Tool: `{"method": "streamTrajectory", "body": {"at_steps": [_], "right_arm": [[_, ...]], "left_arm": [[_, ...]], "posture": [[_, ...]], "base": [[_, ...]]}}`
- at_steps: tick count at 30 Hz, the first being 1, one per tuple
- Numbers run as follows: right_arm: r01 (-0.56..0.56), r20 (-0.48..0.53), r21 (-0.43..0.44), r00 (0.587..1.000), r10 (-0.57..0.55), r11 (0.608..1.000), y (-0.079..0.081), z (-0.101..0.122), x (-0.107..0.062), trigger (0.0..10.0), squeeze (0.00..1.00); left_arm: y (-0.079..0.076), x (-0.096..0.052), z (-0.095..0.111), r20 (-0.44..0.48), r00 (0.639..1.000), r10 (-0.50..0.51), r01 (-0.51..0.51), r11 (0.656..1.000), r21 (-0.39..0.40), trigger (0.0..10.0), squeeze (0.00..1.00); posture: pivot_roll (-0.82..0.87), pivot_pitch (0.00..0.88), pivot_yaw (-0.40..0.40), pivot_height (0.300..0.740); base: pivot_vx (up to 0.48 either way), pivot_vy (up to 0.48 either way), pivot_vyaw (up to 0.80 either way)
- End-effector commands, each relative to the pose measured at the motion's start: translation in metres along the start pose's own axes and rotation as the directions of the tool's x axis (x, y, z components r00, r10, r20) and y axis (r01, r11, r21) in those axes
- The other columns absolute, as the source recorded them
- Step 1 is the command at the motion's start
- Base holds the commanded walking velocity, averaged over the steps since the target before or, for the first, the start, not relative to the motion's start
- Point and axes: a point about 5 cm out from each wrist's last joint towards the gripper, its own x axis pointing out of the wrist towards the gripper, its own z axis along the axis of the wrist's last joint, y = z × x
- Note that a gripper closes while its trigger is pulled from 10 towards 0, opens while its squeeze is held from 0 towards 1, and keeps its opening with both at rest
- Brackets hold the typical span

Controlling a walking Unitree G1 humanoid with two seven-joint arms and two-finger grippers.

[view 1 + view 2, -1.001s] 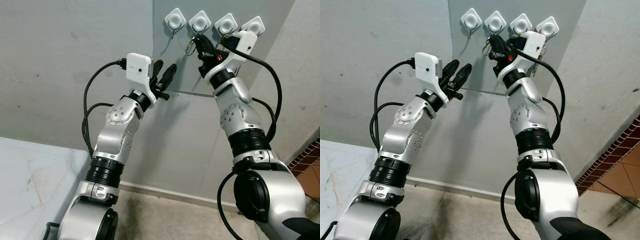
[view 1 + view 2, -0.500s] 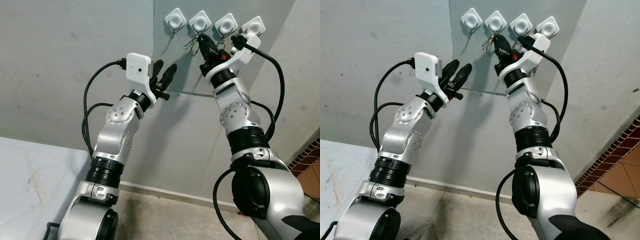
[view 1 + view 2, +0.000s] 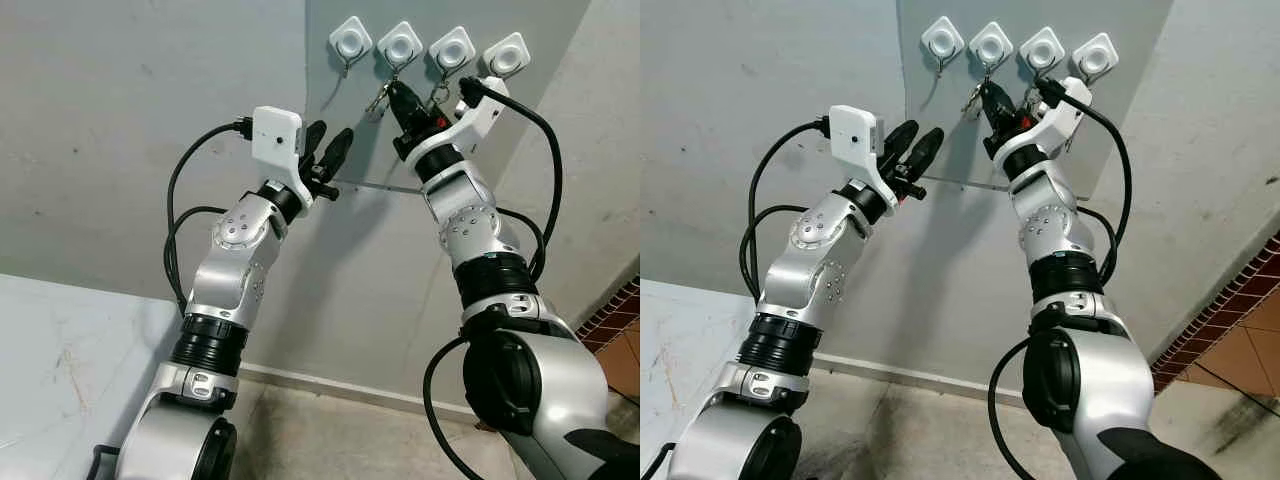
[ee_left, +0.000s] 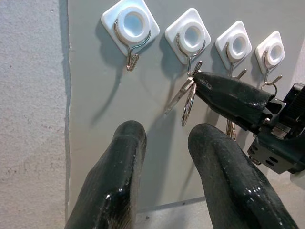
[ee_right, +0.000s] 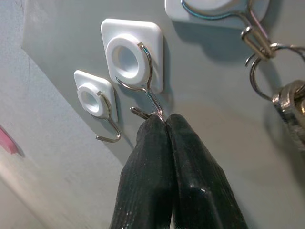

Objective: Hang keys on a hook

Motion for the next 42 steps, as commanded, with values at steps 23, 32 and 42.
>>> {"method": "streamTrajectory", "body": {"at_steps": [23,32,42], "right_arm": [[-0.005,-0.016,0.004,1.0,0.006,1.0,-0.013,-0.019,-0.021,10.0,1.0],[0.027,-0.013,-0.086,1.0,-0.028,0.996,-0.023,-0.026,-0.037,10.0,1.0],[0.108,-0.001,-0.314,0.993,-0.114,0.943,-0.044,-0.042,-0.07,10.0,1.0]], "left_arm": [[0.007,-0.004,0.001,0.003,0.999,0.054,-0.054,0.998,0.022,10.0,0.0],[0.009,-0.009,-0.011,-0.032,0.996,0.087,-0.087,0.996,0.02,10.0,0.0],[0.018,-0.029,-0.061,-0.15,0.975,0.161,-0.151,0.986,0.073,10.0,0.0]], "posture": [[0.06,0.016,-0.026,0.74],[0.06,0.012,-0.021,0.74],[0.06,0.0,-0.017,0.74]], "base": [[0.0,0.0,0.0],[0.0,0.0,0.0],[0.0,0.0,0.0]]}}
